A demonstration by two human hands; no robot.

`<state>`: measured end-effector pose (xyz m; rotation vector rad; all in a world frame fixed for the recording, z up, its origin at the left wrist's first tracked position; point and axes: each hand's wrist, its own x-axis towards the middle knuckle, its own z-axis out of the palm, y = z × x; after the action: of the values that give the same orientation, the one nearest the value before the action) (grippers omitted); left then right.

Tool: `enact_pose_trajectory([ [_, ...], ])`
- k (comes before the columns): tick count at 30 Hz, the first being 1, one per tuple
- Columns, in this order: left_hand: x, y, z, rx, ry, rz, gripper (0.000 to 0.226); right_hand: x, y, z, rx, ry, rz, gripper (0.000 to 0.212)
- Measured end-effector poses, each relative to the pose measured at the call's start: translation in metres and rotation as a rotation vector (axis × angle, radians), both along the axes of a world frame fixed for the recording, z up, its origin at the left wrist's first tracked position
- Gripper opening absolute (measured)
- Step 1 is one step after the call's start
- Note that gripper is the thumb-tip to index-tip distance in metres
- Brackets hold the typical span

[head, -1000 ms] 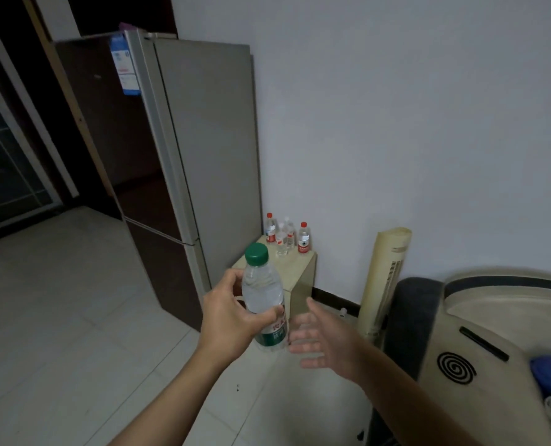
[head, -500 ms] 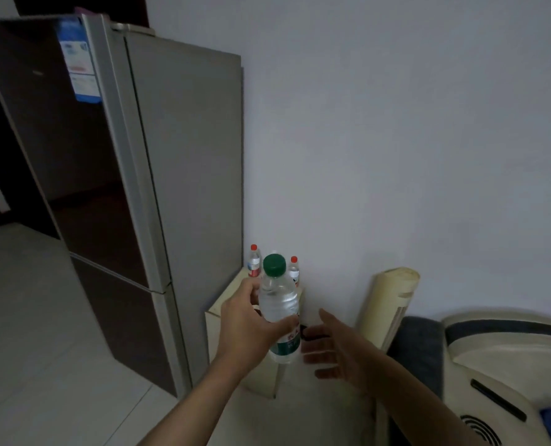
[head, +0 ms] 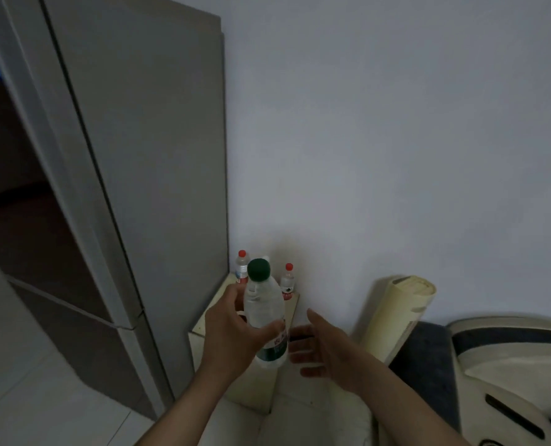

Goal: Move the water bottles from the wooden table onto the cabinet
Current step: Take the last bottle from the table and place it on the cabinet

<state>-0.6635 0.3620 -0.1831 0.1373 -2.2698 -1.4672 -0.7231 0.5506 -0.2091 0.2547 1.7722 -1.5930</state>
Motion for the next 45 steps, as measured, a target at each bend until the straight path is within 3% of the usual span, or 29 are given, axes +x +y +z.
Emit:
enact_pose_trajectory([
  [18, -0.226, -0.036, -0.022, 0.049, -0.185, 0.010, 0.054, -0.227, -0.042, -0.037, -0.020, -0.051, 0.042, 0.061],
  [30, -0.323, -0.089, -0.061, 0.054, -0.243, -0.141, 0.075, -0.290, -0.093, -0.046, 0.090, -0.001, -0.090, 0.059],
  [45, -0.388, -0.099, -0.075, -0.002, -0.214, -0.197, 0.061, -0.335, -0.106, -0.062, 0.096, -0.022, -0.185, 0.057],
])
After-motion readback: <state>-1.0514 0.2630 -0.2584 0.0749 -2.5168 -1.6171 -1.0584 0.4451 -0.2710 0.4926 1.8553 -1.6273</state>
